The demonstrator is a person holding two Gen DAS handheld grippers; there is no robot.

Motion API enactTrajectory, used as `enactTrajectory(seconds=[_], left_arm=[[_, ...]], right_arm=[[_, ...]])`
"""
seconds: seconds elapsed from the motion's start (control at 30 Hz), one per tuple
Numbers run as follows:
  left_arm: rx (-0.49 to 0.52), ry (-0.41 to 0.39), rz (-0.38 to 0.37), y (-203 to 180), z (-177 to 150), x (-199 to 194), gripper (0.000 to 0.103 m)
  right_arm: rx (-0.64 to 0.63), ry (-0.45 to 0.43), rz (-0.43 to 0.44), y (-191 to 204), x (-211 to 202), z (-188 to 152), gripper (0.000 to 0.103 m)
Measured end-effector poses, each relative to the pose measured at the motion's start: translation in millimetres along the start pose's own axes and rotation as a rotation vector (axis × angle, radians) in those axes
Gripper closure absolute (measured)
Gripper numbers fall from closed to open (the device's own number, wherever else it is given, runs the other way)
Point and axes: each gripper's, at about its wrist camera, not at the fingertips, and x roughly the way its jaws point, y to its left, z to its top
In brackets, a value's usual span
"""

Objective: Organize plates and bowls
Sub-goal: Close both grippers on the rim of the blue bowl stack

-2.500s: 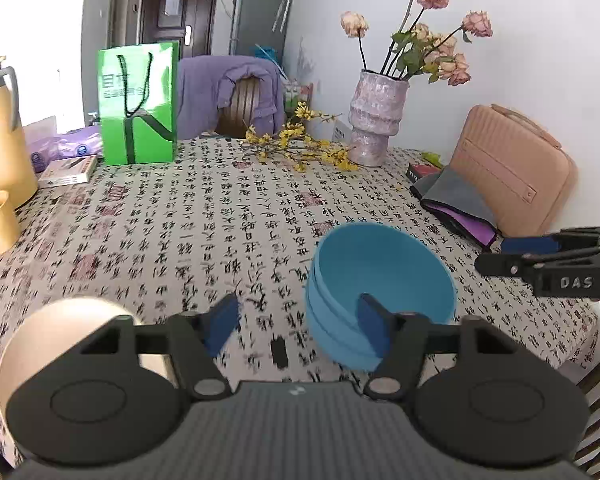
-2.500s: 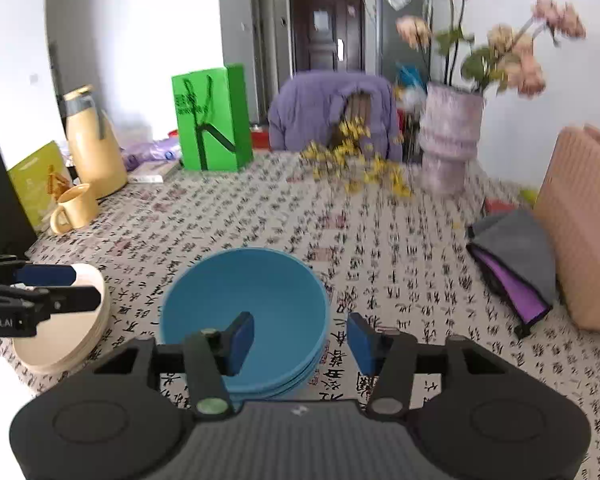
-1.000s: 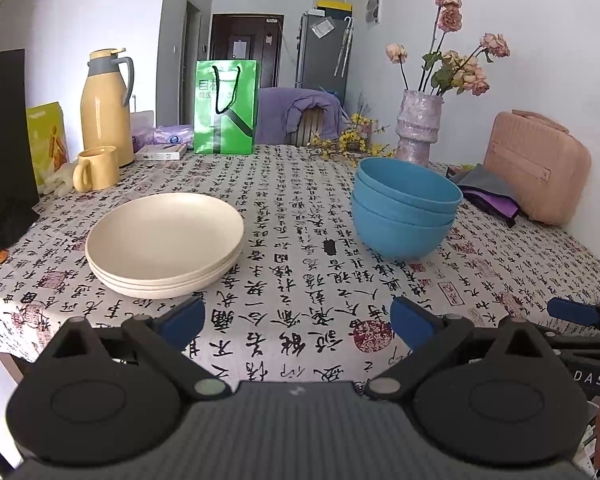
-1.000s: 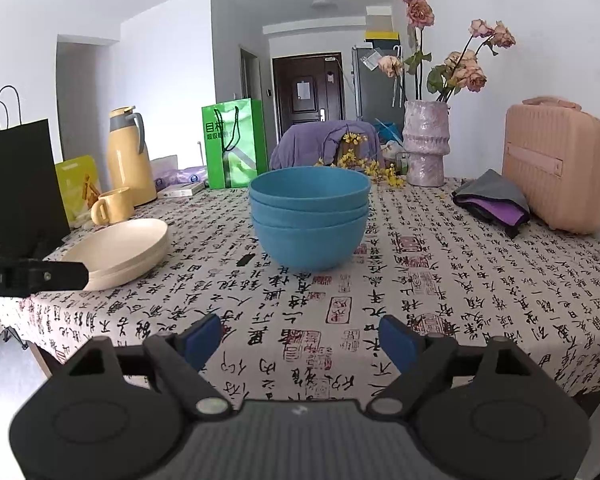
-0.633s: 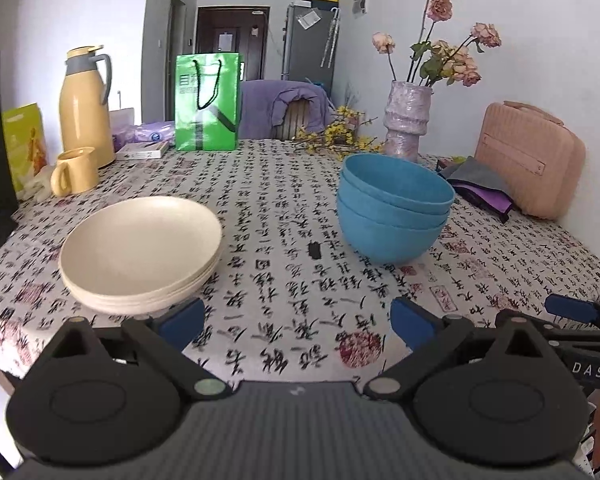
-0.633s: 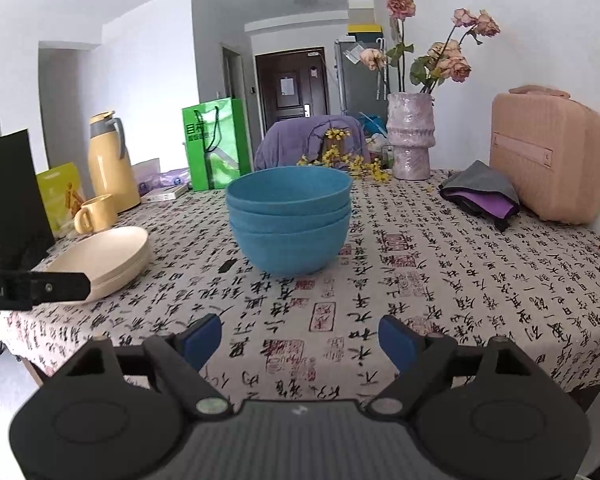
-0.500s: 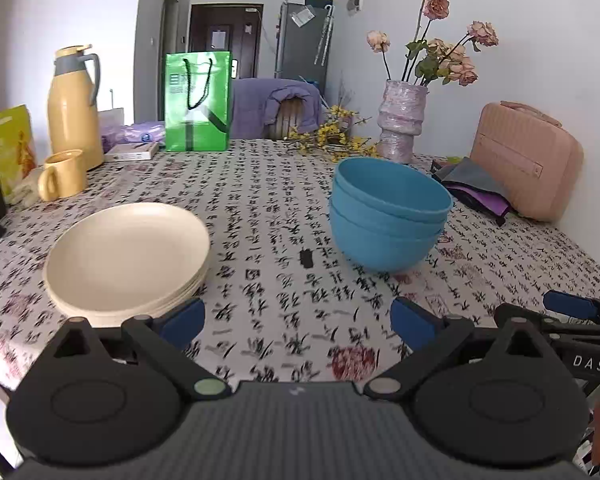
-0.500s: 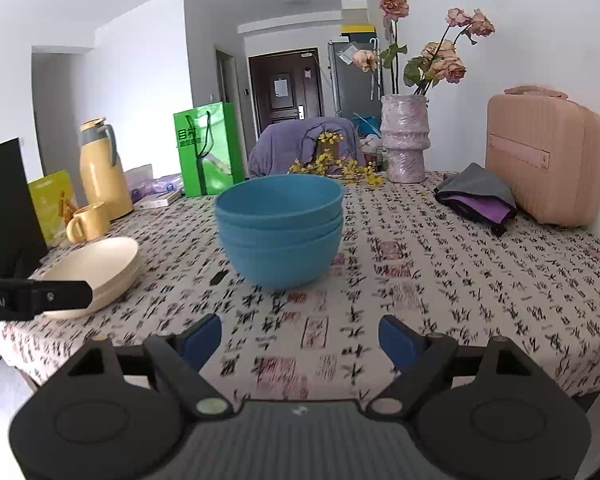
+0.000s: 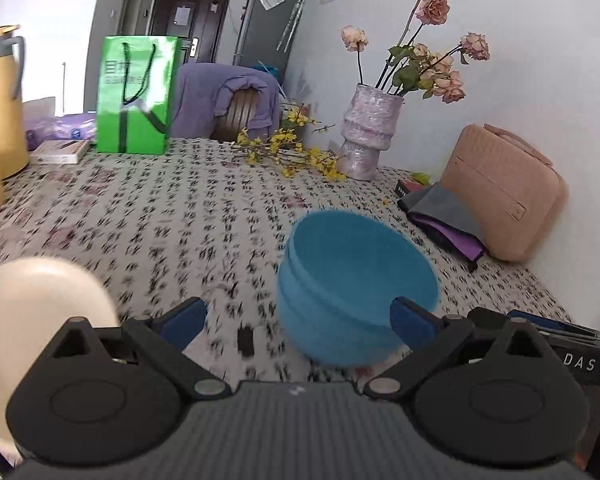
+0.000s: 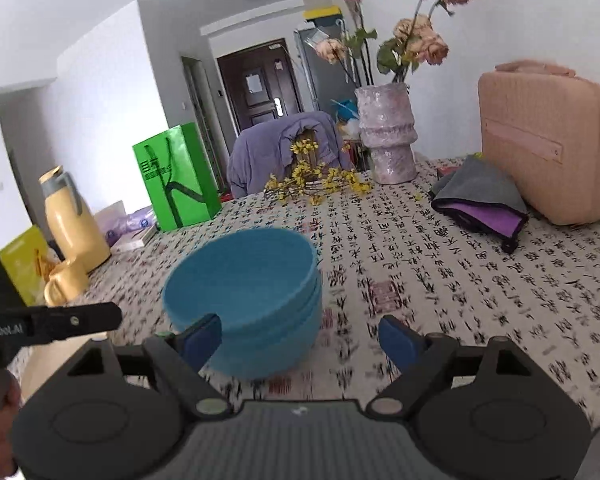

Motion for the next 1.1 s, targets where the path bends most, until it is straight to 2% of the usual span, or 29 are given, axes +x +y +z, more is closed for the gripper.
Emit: enactTrajectory(seconds=[0.13,0.27,0.53,0.67,0.73,0.8,0.83,0.93,1.1], left_arm=[[-0.044,0.05,-0.057,6.2,22.5,35.3,0.004],[-0.1,0.13,-0.095,16.3,34.8,71.5,0.012],[-0.176,0.238,-0.137,32.3,35.0,118.0,0.026],[-0.218,0.27,-0.166,38.0,33.8,132.6,0.026],[-0.235,0.284,-0.176,40.3,33.3,138.2,0.029],[-0.25,0.304,-0.187,42.7,31.8,144.1,0.033],[-0.255,0.312,-0.192,43.6,30.7,146.0,0.036],[-0.27,0.333,-0.202,46.3,26.0,152.7,0.038],[-0.28,0.353,-0.193,47.2,21.9,158.3,0.049]], right_arm=[[0.056,0.037,0.01,-7.4,31.6,20.6,0.018],[0.116,0.089,0.016,-16.2,65.3,33.6,0.018],[0.203,0.184,0.025,-28.8,112.7,38.2,0.022],[0.239,0.209,0.031,-31.6,129.7,37.2,0.025],[0.265,0.225,0.041,-35.0,135.9,35.7,0.029],[0.294,0.249,0.054,-38.0,141.4,32.6,0.037],[0.304,0.259,0.06,-40.0,143.4,31.5,0.039],[0.317,0.275,0.059,-44.2,146.7,27.1,0.044],[0.354,0.309,0.09,-48.6,152.7,22.5,0.062]])
